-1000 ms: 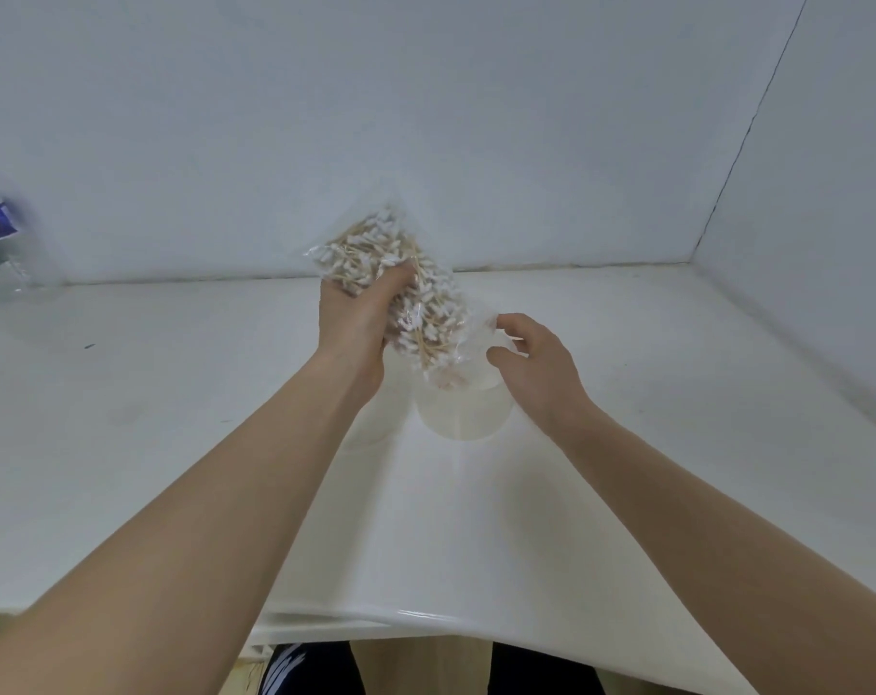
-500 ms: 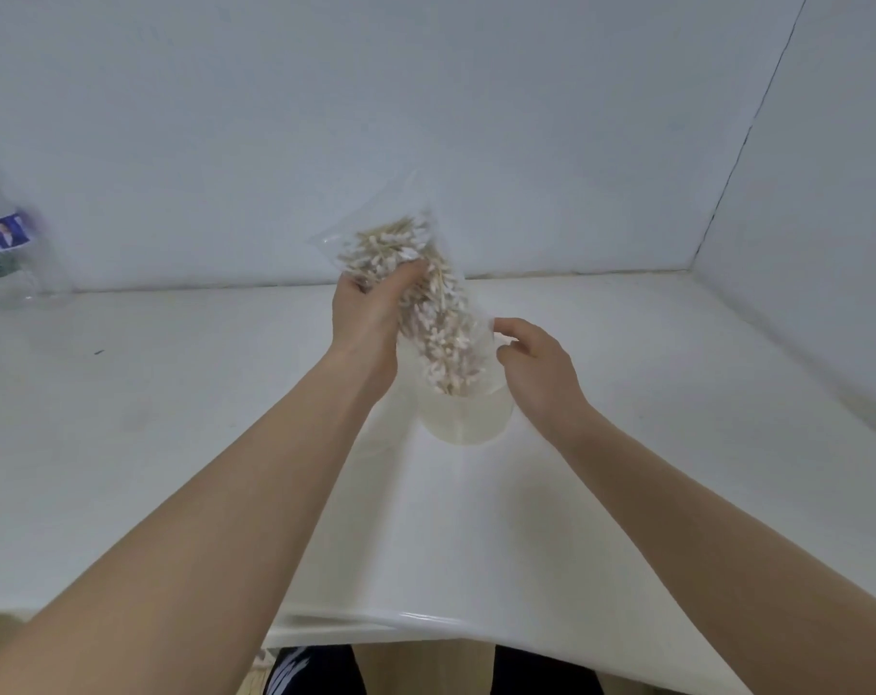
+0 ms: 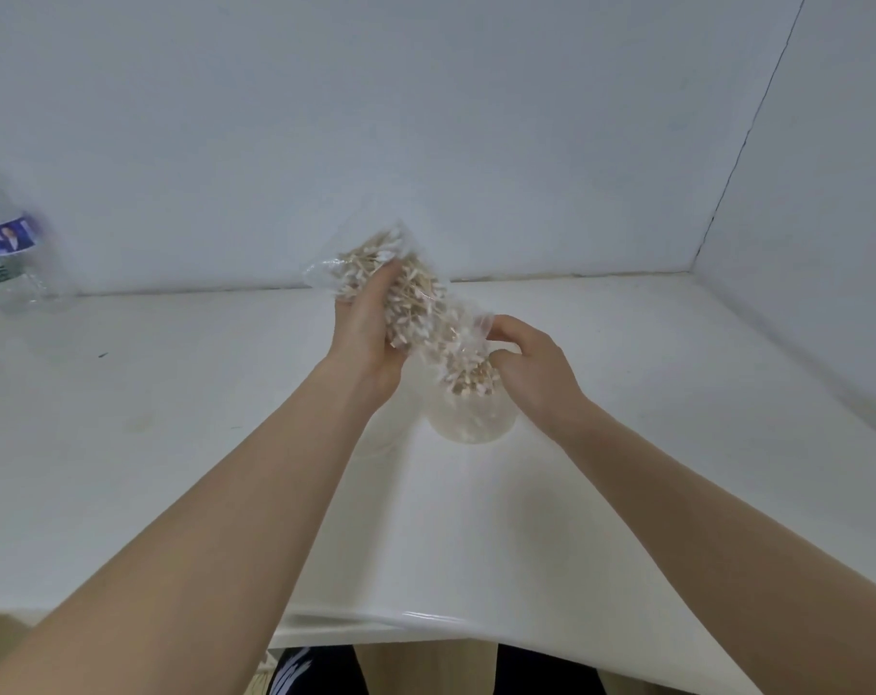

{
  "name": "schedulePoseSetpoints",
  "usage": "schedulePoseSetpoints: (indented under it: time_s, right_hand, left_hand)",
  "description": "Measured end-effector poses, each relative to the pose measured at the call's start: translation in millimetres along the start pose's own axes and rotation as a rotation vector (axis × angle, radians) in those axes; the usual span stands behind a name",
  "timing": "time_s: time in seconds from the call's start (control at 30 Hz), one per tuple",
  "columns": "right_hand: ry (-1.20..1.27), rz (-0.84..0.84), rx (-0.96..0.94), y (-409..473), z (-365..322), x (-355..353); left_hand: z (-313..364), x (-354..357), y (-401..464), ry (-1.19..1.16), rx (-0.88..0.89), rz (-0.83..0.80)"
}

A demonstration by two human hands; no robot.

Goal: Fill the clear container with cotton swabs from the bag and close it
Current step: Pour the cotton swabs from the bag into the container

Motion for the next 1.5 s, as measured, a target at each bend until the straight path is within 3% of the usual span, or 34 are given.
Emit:
schedulePoseSetpoints:
  time_s: [0.53, 0.9, 1.1, 1.33, 1.5]
  right_hand:
    - [0.008, -0.055, -0.028, 4, -10, -5]
    - [-0.116, -0.225, -0.103, 10, -16, 1]
    - [-0.138, -0.15, -0.126, 24, -15, -4]
    - [0.053, -0.256, -0.142, 28, -23, 5]
    - [0.025, -0.14, -0.099, 36, -17, 4]
  left_hand:
    - [16, 17, -6, -0.053, -0.016, -0.05]
    - [11, 21, -7, -0.136, -0.044, -0.05]
    - [15, 19, -7, -0.119, -0.048, -0.047]
    - [20, 21, -3, 0.259, 0.017, -0.064]
    - [23, 19, -2, 0.33, 0.029, -0.057]
Point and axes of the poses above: each hand's wrist, its own y-axis towards the middle knuckle, its own x-axis out of the palm, z = x × y, the point moved 6 cm from there along y, towards the middle knuckle, and after that the axes turned 4 degrees about y, right-handed, at the moved point
